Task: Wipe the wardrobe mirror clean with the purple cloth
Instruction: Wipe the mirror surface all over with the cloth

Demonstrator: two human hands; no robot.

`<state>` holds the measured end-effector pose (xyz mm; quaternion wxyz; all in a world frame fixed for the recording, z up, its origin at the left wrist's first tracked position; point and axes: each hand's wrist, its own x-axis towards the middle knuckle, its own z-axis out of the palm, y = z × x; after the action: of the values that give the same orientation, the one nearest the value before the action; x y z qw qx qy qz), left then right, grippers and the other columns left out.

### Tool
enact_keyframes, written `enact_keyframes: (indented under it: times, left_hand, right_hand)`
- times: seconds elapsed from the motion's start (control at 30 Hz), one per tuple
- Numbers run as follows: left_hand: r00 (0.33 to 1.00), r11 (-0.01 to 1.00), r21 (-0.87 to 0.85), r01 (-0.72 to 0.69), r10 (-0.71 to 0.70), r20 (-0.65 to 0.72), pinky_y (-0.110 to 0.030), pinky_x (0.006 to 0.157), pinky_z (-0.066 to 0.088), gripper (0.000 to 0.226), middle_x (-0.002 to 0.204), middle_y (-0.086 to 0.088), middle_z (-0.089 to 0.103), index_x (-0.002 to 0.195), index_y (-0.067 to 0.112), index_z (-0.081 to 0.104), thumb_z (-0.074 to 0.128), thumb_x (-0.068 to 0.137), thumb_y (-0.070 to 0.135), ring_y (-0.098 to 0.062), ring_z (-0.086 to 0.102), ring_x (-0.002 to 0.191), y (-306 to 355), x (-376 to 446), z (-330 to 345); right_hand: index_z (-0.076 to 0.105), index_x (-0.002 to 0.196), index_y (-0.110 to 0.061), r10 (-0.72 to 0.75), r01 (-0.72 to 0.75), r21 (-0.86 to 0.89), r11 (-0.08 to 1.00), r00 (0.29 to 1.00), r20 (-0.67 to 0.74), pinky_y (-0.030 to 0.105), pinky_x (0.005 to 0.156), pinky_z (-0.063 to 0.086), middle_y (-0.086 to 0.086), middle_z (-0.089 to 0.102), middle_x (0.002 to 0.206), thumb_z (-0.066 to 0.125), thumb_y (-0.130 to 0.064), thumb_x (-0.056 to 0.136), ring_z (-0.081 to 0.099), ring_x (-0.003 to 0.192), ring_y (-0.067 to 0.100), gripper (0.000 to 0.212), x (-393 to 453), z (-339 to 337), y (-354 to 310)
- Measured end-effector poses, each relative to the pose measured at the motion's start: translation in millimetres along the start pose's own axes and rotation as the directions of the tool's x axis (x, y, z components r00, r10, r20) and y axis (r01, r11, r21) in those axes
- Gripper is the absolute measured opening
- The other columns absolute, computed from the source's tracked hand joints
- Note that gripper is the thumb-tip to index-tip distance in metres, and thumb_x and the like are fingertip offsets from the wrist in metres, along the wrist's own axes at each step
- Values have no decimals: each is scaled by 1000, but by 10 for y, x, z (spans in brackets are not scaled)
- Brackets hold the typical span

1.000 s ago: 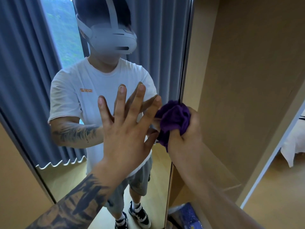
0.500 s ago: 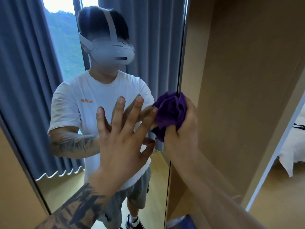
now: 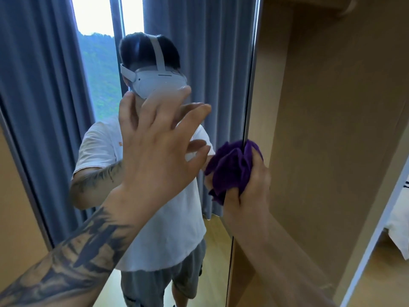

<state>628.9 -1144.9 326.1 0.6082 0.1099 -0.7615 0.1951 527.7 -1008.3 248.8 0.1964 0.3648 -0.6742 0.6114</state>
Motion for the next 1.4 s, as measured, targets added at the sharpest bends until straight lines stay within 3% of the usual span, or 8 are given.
enact_keyframes:
  times: [0.23,0.33,0.47,0.57,0.77,0.93,1.17,1.4]
  left_hand:
    - [998,995,81,-54,51,42,-72,120,11,71,164,-4,41,150,34,54,58,89,69,-35,33,153,-46,279,86]
    - [999,995,84,-45,43,31,-71,122,8,71,167,-4,37,152,31,51,51,94,71,-35,29,156,-35,266,153]
    - [997,993,88,-78,77,11,-70,122,4,70,168,-5,33,154,31,47,53,94,67,-36,26,156,-83,222,203]
    - [996,991,93,-92,91,8,-69,122,1,74,169,-5,32,155,30,45,54,91,65,-37,25,156,-81,227,218]
    - [996,989,123,-85,84,14,-72,121,3,76,171,-7,27,160,29,39,50,96,67,-38,20,159,-68,196,265]
    - [993,983,141,-116,113,29,-72,121,2,78,172,-9,24,163,28,32,45,99,69,-38,15,160,-94,187,270]
    - [994,983,151,-109,103,44,-72,121,3,78,171,-10,26,163,27,33,47,97,67,-39,18,159,-61,173,267]
    - [993,981,157,-116,108,56,-72,121,3,79,172,-10,25,163,27,33,47,97,68,-39,17,159,-74,184,260]
  right_hand:
    - [45,149,-14,-131,136,32,990,984,-124,18,95,51,4,59,131,63,-14,95,59,115,15,57,755,-119,-470]
    - [41,152,-14,-135,139,28,990,984,-114,31,94,56,9,56,135,64,-8,93,59,116,21,63,744,-87,-473]
    - [32,158,-16,-85,82,-29,996,991,-103,25,98,54,11,46,144,66,5,87,52,123,16,82,281,11,-222]
    - [40,152,-7,-41,44,48,998,998,-52,46,90,59,18,52,136,62,12,83,59,115,32,75,159,32,-88]
    - [44,149,-14,-123,131,77,988,987,-100,38,93,58,9,57,132,63,-11,88,60,117,21,63,594,-81,-386]
    - [41,152,-13,-178,195,78,978,966,-189,17,95,51,6,55,136,62,-11,94,56,119,14,62,837,-47,-495]
    - [44,149,-19,-115,130,112,985,985,-132,41,99,55,1,58,134,65,-7,94,57,125,20,61,265,26,-105]
    - [42,150,-20,-115,133,133,982,984,-136,36,96,58,-5,60,130,60,-19,93,61,117,14,60,803,-107,-562]
